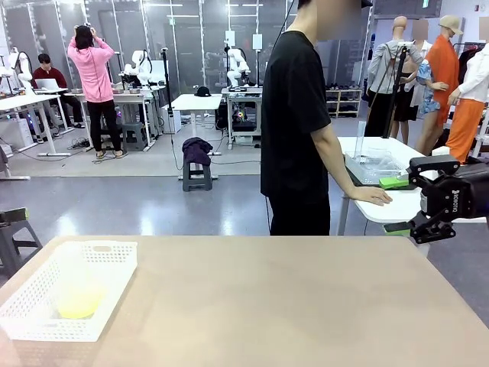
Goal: Prepare the solutions needed for the experiment.
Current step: When the human places the Big flask in the center of the table, pick up the Big flask and place it in the left Organizing basket.
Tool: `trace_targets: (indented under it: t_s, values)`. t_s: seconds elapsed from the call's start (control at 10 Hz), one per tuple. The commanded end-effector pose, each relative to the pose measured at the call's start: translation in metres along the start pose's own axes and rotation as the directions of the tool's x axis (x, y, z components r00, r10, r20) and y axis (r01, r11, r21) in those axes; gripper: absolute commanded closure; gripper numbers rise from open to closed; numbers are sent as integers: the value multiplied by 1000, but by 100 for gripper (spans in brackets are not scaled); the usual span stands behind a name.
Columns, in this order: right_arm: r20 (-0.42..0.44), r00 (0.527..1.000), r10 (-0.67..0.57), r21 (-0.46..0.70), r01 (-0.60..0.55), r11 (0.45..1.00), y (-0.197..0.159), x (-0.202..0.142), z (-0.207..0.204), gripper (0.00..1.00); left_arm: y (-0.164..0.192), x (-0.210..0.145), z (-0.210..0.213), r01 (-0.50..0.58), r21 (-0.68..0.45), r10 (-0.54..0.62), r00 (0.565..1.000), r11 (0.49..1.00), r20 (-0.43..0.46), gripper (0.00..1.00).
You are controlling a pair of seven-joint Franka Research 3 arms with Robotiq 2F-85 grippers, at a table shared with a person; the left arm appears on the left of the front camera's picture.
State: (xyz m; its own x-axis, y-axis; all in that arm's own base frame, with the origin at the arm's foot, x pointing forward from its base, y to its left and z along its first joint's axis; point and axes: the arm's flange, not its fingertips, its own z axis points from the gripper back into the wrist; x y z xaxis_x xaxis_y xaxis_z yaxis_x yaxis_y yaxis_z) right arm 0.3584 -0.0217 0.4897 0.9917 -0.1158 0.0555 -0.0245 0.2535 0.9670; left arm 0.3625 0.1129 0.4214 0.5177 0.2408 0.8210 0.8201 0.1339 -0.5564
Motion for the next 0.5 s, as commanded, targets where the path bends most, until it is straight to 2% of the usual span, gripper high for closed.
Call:
trace_targets:
  t_s: [0.0,0.1,0.2,0.3,0.4]
  values:
    - [3,1000,3,8,-3,1000,0,0,0,0,-22,20,-29,-243,24,244,968,970,-59,4]
    - [3,1000,3,8,-3,1000,0,0,0,0,-24,27,-36,-377,32,379,924,926,-59,4]
    - [3,1000,3,8,-3,1000,0,0,0,0,-24,33,-42,-442,35,443,894,896,-67,4]
    - [3,1000,3,8,-3,1000,0,0,0,0,-27,36,-46,-474,10,472,874,880,-114,4]
    - [3,1000,3,8,-3,1000,0,0,0,0,-23,38,-48,-497,-8,493,863,868,-110,4]
